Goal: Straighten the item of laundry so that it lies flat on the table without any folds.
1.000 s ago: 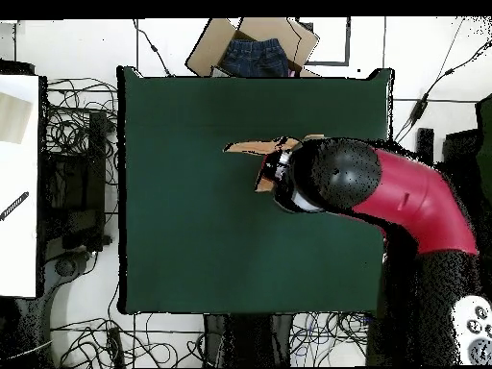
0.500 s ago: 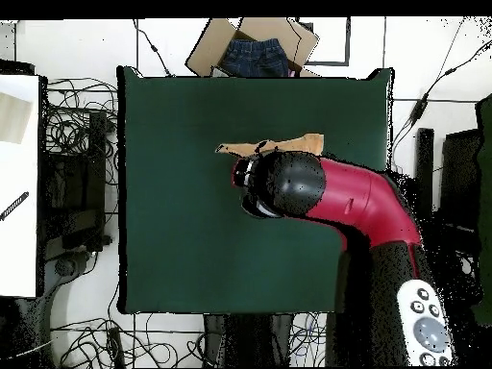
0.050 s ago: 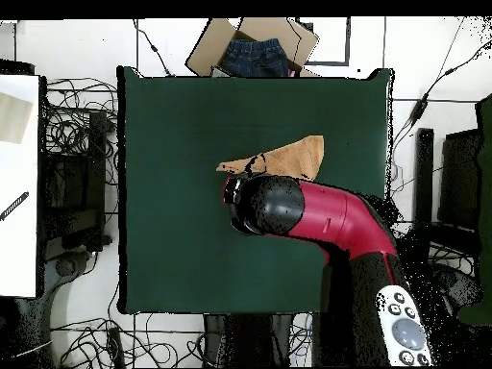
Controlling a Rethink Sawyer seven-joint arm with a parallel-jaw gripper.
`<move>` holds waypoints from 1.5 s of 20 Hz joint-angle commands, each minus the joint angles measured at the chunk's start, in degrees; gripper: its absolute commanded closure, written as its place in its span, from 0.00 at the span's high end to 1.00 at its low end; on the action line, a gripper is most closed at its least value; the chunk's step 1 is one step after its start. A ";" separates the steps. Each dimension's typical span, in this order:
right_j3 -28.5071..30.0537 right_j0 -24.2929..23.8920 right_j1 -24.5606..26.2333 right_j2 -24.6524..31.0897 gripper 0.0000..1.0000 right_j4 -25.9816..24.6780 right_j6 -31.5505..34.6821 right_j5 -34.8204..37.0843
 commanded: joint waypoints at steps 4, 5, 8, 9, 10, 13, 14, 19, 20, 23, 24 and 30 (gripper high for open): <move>6.57 2.52 3.51 -3.92 0.00 -0.86 12.22 -8.87; 6.48 2.76 3.56 -4.20 0.00 -0.92 12.25 -9.06; 6.11 4.07 3.51 -5.56 1.00 -1.35 12.36 -10.39; 5.89 4.60 3.52 -6.07 1.00 -1.56 12.81 -10.51; 5.67 5.12 3.53 -6.57 1.00 -1.76 13.27 -10.63; 5.88 6.33 3.50 -7.70 1.00 -1.03 13.93 -11.45; 5.91 6.83 3.54 -8.23 1.00 -0.68 13.89 -11.69; 6.09 8.17 3.61 -9.46 1.00 0.24 14.08 -12.56; 6.30 8.54 3.59 -9.78 1.00 1.03 14.88 -12.62; 7.50 8.42 3.50 -9.44 1.00 2.91 15.38 -14.41; 7.79 8.37 3.43 -9.49 1.00 3.10 15.21 -14.46; 9.94 10.93 2.55 -10.94 1.00 5.43 18.40 -15.39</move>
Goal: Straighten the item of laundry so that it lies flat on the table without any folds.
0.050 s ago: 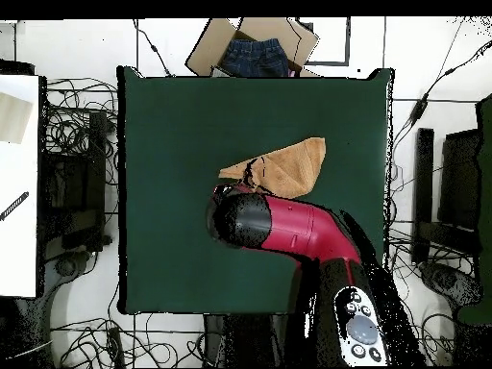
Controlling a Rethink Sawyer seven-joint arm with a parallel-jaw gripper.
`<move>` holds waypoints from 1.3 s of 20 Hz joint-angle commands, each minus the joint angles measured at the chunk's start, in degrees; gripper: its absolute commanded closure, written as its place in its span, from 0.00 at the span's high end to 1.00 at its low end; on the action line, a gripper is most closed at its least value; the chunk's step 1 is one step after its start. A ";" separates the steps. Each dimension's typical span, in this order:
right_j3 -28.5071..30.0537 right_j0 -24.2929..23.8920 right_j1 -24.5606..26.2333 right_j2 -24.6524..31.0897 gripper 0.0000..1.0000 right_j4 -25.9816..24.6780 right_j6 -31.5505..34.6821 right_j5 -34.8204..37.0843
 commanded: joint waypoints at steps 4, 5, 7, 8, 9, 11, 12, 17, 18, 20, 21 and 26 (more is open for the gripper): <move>6.92 7.08 0.77 -5.32 1.00 6.63 21.51 -3.41; 6.86 8.72 1.20 -6.09 1.00 7.41 22.97 -3.97; 6.32 12.42 2.34 -7.92 1.00 8.87 25.96 -4.99; 5.71 14.14 2.99 -8.81 1.00 9.54 27.12 -4.95; 4.94 15.95 3.71 -9.80 1.00 10.15 28.22 -4.84; 3.32 18.67 5.23 -11.02 1.00 11.62 29.65 -4.26; 2.51 19.95 6.00 -11.52 1.00 12.37 30.25 -3.96; -0.61 24.12 9.03 -13.15 1.00 14.83 32.43 -3.75; -1.12 24.59 9.52 -13.28 1.00 15.18 32.61 -3.75; -1.96 25.18 10.13 -13.95 1.00 15.26 32.35 -3.40; -2.09 25.03 10.15 -14.04 1.00 15.11 32.01 -3.23; -1.81 18.69 10.18 -10.02 1.00 14.38 25.99 -3.68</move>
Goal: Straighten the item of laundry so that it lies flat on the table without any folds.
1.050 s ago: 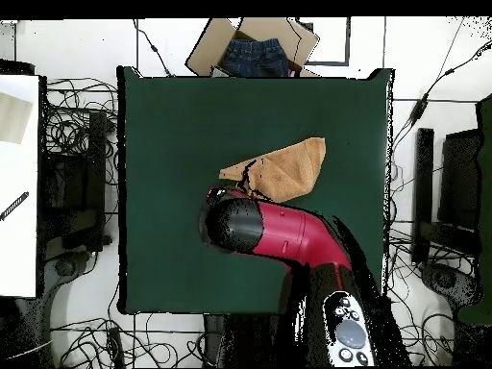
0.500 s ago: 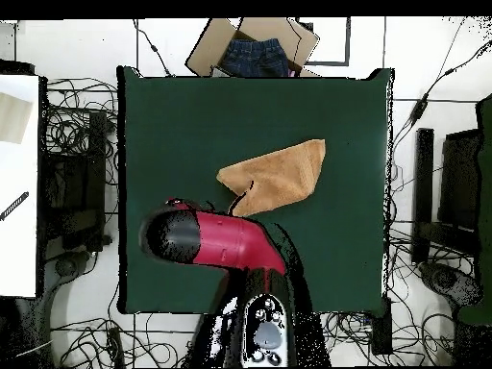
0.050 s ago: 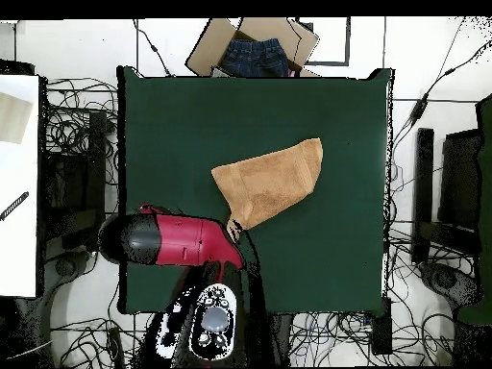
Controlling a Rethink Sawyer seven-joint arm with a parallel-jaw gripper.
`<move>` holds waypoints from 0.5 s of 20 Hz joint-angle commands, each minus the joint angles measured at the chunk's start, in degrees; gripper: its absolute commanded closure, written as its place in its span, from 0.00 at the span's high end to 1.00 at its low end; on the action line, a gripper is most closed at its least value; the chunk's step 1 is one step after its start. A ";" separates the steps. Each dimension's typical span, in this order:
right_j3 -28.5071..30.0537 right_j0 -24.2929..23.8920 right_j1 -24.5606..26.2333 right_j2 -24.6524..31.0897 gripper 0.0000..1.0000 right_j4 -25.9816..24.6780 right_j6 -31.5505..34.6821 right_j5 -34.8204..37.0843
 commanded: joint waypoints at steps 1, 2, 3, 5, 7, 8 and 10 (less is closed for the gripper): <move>-1.24 -7.36 3.14 1.71 1.00 2.44 8.33 -2.20; -1.02 -9.19 3.13 2.94 1.00 2.30 6.63 -2.39; -1.05 -10.39 3.29 3.51 1.00 1.99 5.89 -3.01; -0.98 -12.48 3.69 4.39 1.00 1.26 5.26 -4.87; -0.23 -15.12 4.66 6.44 1.00 0.74 4.80 -8.42; -0.24 -16.40 5.36 7.62 1.00 0.39 4.32 -9.41; -1.74 -17.64 7.25 8.23 1.00 -0.50 3.64 -10.15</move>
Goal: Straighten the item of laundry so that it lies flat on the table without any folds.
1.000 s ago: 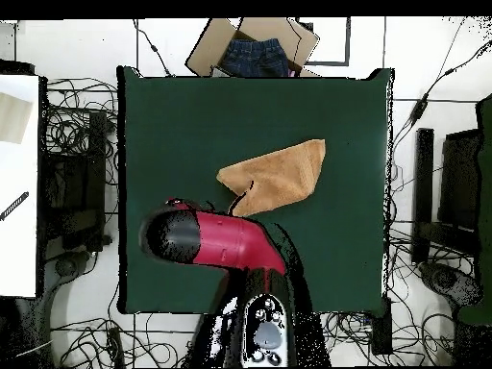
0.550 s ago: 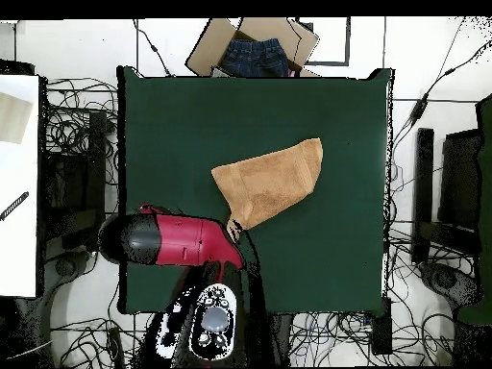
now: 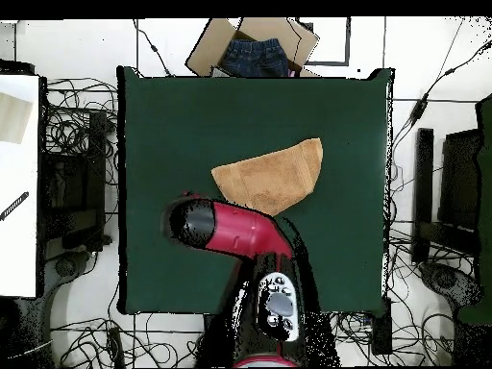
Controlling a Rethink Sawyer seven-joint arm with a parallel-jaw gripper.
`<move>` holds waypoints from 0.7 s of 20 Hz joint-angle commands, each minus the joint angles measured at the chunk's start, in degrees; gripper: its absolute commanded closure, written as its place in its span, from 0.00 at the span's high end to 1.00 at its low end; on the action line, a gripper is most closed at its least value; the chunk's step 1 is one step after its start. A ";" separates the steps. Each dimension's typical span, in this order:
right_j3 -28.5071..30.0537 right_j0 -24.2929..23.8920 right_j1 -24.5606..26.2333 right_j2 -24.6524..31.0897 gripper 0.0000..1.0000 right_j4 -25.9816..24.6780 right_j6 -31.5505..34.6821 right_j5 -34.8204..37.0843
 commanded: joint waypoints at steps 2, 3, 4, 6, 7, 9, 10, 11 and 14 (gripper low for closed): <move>-3.28 -6.52 6.80 6.11 1.00 -1.49 3.89 -8.55; -3.74 -6.44 7.42 5.85 1.00 -1.59 4.24 -9.08; -4.26 -6.35 8.01 5.72 1.00 -1.65 4.46 -9.45; -5.22 -6.04 9.15 5.41 1.00 -1.70 4.93 -10.19; -5.66 -5.66 9.61 5.08 1.00 -1.74 5.15 -10.48; -6.26 -4.90 10.63 4.34 1.00 -1.98 5.45 -11.40; -6.54 -4.57 11.13 4.01 1.00 -2.09 5.56 -11.81; -6.83 -3.84 11.54 3.24 1.00 -2.09 5.97 -12.19; -7.08 -2.18 11.92 1.65 1.00 -1.82 7.03 -12.80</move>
